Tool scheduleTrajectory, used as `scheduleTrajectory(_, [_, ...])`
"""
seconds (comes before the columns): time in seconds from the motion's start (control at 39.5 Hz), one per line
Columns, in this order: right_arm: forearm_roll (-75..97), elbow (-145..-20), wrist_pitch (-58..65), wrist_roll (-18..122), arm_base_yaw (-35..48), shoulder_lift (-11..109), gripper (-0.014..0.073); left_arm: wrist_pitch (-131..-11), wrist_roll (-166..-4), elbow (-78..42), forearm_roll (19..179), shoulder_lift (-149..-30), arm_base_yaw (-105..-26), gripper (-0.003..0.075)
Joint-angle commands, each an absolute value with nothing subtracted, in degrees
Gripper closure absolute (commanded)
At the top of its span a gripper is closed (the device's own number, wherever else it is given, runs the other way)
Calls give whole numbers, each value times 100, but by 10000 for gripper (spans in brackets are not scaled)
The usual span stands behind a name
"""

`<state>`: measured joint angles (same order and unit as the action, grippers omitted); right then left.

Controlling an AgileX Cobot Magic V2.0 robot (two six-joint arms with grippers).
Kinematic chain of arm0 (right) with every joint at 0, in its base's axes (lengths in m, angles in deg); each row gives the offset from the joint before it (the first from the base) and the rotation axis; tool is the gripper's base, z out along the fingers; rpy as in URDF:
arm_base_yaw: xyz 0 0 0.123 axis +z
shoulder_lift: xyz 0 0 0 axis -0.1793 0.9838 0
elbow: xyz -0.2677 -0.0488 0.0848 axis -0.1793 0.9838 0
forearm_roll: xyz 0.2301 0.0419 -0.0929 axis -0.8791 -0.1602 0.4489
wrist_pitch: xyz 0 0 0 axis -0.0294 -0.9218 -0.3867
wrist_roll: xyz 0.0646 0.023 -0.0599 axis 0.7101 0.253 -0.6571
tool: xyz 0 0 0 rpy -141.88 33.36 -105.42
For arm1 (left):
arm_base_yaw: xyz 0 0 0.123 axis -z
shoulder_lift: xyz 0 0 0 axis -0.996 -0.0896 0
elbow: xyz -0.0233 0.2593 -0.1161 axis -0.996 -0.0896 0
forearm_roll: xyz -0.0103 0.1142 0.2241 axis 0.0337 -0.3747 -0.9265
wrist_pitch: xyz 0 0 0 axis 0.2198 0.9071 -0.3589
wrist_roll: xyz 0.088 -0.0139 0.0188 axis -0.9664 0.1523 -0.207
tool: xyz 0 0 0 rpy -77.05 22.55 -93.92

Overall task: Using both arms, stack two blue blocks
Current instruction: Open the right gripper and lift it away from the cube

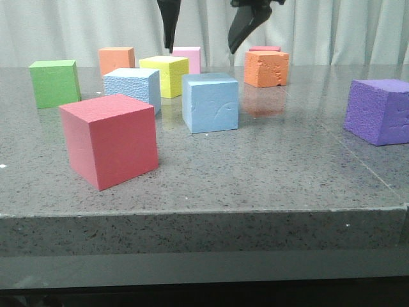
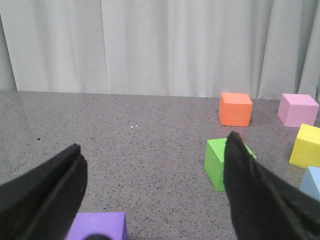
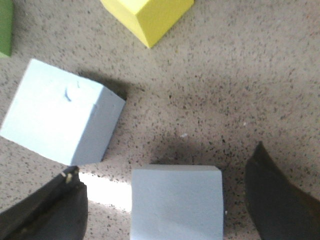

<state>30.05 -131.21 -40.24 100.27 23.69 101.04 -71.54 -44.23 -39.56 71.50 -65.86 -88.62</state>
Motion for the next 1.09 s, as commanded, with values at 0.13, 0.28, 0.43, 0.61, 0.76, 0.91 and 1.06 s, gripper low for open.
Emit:
scheduleTrajectory(0.13, [3117,-13352,-3881,9998,2347,9710,-40,-7656,-4388,-3759,7174,-6618,-8874,177])
scheduleTrajectory(0.28, [3117,-13352,-3971,9998,2347,9710,-40,-7656,-4388,-3759,7174,-6618,-8874,177])
scheduleTrajectory(0.43, [3117,-13352,-3997,9951,2347,9668,16,-7656,-4388,-3759,7174,-6618,-8874,177])
scheduleTrajectory(0.61, [3117,-13374,-3983,9951,2347,9556,366,-7656,-4388,-3759,7174,-6618,-8874,177])
scheduleTrajectory(0.76, [3145,-13374,-4009,9951,2347,9458,613,-7656,-4388,-3759,7174,-6618,-8874,177])
scheduleTrajectory(0.91, [3171,-13374,-4025,9951,2249,9319,655,-7656,-4388,-3759,7174,-6618,-8874,177])
scheduleTrajectory(1.06, [3245,-13374,-4249,9924,2037,9151,655,-7656,-4388,-3759,7174,-6618,-8874,177])
